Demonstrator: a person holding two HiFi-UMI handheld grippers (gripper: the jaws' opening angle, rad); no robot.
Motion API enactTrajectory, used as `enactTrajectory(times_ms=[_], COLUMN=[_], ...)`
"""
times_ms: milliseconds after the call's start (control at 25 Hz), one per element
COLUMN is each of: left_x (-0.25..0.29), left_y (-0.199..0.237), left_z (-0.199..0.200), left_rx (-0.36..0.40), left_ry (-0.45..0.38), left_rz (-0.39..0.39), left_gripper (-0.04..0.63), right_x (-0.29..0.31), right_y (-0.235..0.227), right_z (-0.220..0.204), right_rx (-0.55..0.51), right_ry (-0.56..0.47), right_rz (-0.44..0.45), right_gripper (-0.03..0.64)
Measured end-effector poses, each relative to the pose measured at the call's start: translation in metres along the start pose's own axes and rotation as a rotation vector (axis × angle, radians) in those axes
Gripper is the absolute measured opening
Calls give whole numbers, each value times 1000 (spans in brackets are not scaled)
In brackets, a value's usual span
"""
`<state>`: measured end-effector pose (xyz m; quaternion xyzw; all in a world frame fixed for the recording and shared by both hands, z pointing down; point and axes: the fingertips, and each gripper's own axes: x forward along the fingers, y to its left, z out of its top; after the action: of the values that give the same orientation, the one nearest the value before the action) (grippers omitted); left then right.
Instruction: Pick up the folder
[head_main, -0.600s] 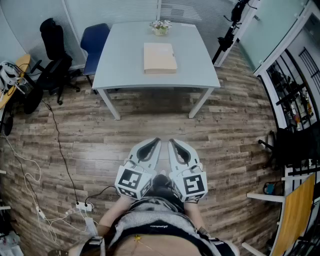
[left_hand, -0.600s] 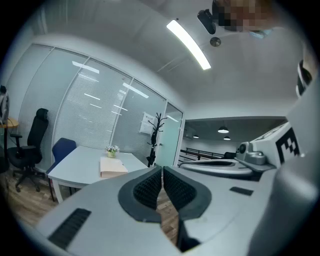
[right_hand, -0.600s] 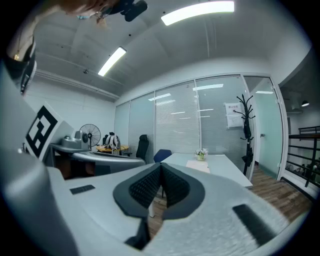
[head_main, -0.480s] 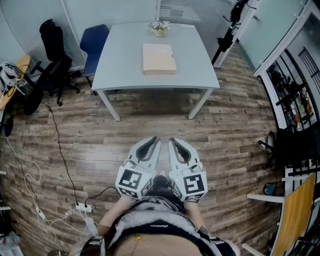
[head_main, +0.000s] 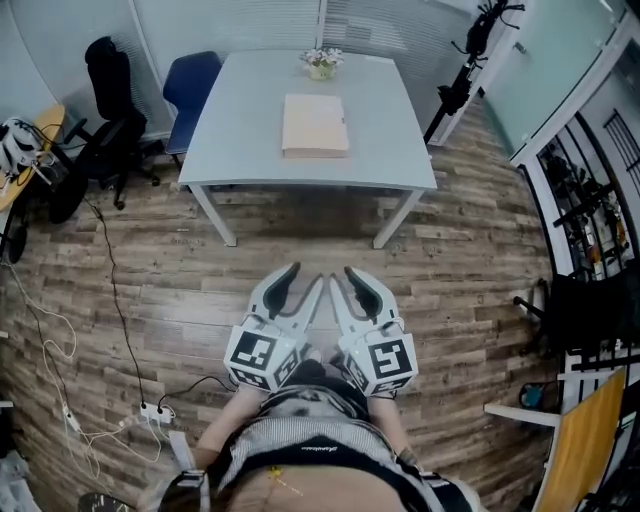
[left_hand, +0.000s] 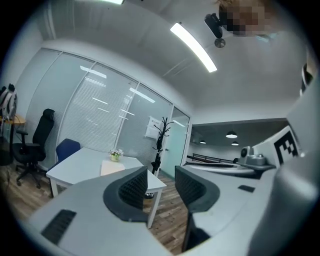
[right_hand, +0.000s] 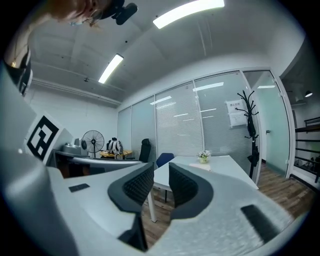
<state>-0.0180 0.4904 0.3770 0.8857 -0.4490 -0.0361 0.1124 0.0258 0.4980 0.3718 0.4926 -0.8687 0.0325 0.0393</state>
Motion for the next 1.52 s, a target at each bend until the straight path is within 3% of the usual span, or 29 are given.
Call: enactTrajectory(times_ms=[440,640,1040,1520], left_x=[38,69,146,195], left_y=[19,39,108,192], left_z=[2,7,37,54], left_rx=[1,-12,-9,10], left_ry=[-2,-12,-26,-5], left_rz=[61,51,-7,-37], left_gripper=[144,138,138,138], right_x=[24,52,150,248], right_y=[-40,-61,-98,-110], right_z=[7,9,31,34], right_rx=[21,46,32,35], right_ry=[-25,-33,-43,-25], right_rz=[20,14,-6,-36], right_gripper=[114,120,135,144])
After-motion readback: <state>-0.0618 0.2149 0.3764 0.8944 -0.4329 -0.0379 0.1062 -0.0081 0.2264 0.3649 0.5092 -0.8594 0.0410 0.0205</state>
